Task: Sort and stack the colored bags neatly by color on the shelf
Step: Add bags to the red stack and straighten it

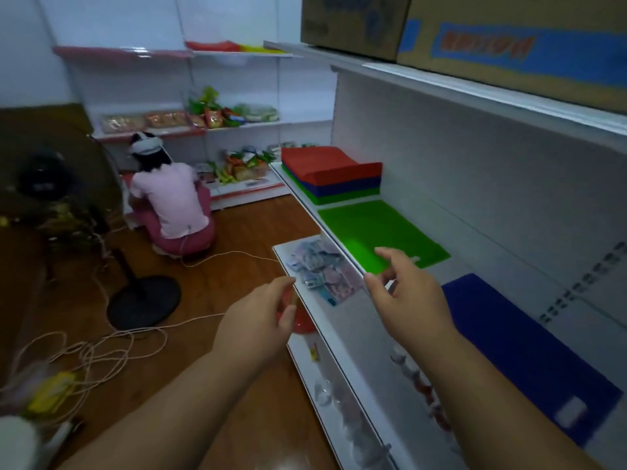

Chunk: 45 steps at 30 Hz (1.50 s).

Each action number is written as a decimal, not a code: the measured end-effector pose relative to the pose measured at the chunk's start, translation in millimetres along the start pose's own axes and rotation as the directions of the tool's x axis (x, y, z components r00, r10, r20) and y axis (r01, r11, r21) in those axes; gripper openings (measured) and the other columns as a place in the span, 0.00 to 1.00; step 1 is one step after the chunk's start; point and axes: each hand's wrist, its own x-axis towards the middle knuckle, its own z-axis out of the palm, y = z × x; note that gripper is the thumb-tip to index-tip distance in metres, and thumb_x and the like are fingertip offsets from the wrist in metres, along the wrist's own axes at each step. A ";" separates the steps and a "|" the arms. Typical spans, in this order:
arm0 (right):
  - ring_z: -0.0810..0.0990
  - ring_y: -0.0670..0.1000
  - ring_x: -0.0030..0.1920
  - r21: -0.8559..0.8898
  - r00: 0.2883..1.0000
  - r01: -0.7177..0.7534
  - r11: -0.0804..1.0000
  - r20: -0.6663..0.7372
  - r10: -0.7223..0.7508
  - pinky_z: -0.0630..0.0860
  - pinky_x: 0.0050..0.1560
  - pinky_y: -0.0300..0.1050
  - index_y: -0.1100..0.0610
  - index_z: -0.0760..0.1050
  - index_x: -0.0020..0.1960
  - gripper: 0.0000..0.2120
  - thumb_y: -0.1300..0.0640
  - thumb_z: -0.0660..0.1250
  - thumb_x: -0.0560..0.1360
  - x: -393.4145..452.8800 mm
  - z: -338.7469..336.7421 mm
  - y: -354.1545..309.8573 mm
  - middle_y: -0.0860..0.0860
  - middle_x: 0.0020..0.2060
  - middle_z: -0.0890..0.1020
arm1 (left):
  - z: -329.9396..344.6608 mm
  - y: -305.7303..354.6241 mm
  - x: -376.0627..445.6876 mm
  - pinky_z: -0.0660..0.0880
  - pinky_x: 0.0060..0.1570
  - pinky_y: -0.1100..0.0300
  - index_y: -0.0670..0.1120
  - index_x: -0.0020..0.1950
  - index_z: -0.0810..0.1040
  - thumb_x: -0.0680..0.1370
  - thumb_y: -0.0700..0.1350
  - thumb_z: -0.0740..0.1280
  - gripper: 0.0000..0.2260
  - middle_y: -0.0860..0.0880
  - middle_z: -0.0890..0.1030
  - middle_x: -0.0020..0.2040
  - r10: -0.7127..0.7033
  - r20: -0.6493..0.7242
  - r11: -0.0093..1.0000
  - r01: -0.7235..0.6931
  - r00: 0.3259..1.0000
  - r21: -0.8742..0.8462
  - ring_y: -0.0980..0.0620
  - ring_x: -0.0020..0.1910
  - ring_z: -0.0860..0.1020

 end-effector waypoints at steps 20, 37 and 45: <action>0.75 0.41 0.38 -0.014 0.977 -0.209 0.978 -0.034 0.209 0.70 0.38 0.41 0.46 0.74 0.63 0.15 0.47 0.67 0.77 277.1 168.7 -67.3 0.43 0.39 0.78 | -17.9 -175.0 312.0 0.78 0.37 0.60 0.62 0.71 0.66 0.80 0.54 0.63 0.19 0.59 0.77 0.42 0.127 0.106 0.988 -0.117 0.986 -0.097 0.61 0.39 0.76; 0.83 0.51 0.28 -0.047 0.780 -0.575 0.817 0.268 0.565 0.83 0.37 0.49 0.44 0.67 0.72 0.27 0.40 0.67 0.76 445.7 194.4 -15.6 0.52 0.36 0.83 | 59.9 -204.4 501.4 0.80 0.38 0.57 0.73 0.63 0.66 0.81 0.53 0.64 0.17 0.54 0.79 0.44 0.213 0.462 0.864 0.055 0.861 -0.500 0.54 0.38 0.81; 0.79 0.49 0.42 -0.130 0.651 -0.754 0.644 -0.271 0.709 0.69 0.39 0.43 0.49 0.74 0.40 0.07 0.49 0.68 0.76 429.8 217.2 -37.1 0.43 0.39 0.79 | 79.7 -225.5 582.7 0.79 0.42 0.47 0.59 0.64 0.72 0.82 0.45 0.63 0.13 0.43 0.80 0.46 0.098 0.587 0.620 0.412 0.804 -0.668 0.46 0.38 0.80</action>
